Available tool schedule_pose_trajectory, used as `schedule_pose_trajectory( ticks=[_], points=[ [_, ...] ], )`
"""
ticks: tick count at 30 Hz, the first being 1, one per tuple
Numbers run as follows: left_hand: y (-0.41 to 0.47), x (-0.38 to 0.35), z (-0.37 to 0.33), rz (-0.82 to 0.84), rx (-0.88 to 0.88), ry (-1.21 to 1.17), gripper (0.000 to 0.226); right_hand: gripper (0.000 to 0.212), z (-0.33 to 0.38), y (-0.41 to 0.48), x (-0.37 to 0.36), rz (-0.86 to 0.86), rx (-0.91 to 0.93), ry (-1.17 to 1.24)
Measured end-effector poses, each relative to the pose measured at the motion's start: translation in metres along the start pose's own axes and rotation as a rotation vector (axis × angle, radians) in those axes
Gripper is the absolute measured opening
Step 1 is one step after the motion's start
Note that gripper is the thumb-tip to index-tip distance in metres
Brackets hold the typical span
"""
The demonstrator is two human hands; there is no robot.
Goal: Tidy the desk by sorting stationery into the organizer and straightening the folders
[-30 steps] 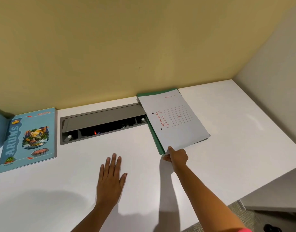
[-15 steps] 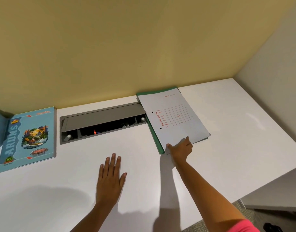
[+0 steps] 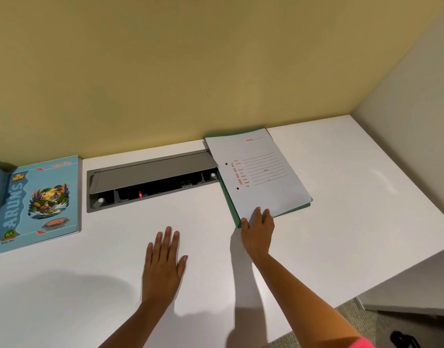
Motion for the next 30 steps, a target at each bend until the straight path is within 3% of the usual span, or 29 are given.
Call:
schedule_pose_trajectory(
  ticks=[9, 23, 30],
  points=[
    [0.000, 0.003, -0.004, 0.001, 0.005, 0.009, 0.062, 0.053, 0.002, -0.009, -0.019, -0.017, 0.198, -0.154],
    [0.000, 0.006, -0.006, 0.010, 0.005, 0.010, 0.063, 0.054, -0.002, -0.005, -0.022, 0.009, 0.252, 0.027],
    [-0.001, 0.006, -0.005, 0.021, 0.013, 0.017, 0.063, 0.054, -0.011, -0.029, -0.022, -0.112, 0.275, 0.137]
  ],
)
Point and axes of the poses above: each hand's wrist, its own y-axis towards the middle knuckle, its own x-axis out of the back of the hand, z = x × y, the point moved 3 cm from there along y, towards the middle knuckle, and after that the axes turned 15 degrees about -y, right-handed, at the moved point
